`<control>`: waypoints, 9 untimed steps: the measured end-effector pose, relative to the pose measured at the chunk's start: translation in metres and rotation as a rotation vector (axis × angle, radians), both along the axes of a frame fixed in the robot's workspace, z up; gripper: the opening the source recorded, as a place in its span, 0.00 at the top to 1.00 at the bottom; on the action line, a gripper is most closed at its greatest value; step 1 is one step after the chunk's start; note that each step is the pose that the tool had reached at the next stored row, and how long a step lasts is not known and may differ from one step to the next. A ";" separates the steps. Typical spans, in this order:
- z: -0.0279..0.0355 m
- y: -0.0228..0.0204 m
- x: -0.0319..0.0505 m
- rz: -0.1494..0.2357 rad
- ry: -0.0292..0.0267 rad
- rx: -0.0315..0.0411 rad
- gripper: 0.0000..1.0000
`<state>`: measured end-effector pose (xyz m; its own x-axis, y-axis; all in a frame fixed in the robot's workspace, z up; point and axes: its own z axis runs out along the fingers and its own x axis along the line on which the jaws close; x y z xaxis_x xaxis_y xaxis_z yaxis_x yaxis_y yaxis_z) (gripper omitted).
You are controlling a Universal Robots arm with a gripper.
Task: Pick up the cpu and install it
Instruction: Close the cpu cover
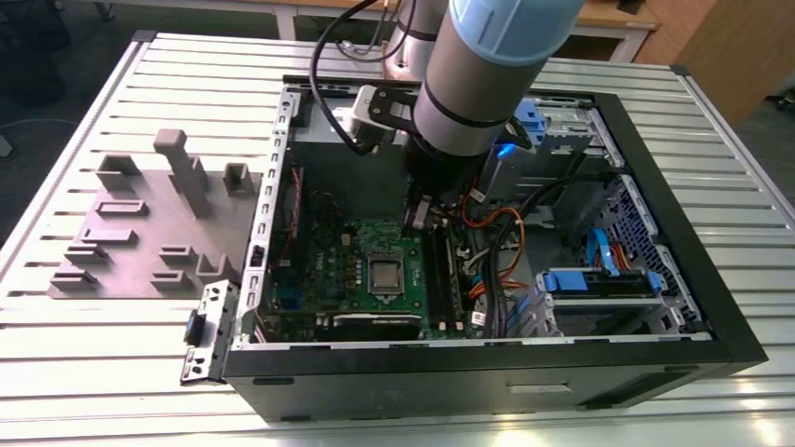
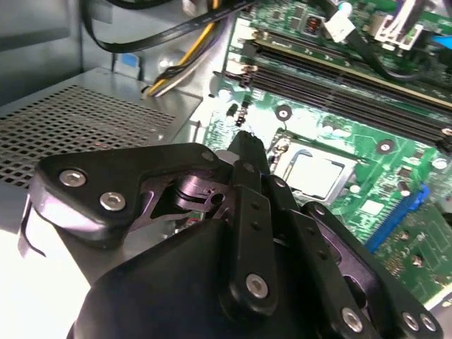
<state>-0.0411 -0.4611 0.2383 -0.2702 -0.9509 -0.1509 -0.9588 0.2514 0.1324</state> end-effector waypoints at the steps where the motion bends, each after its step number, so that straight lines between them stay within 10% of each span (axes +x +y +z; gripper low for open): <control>1: 0.0000 -0.0001 0.0000 0.000 0.0000 -0.0034 0.89; 9: 0.0005 -0.0010 -0.0001 0.002 -0.0006 -0.0185 0.89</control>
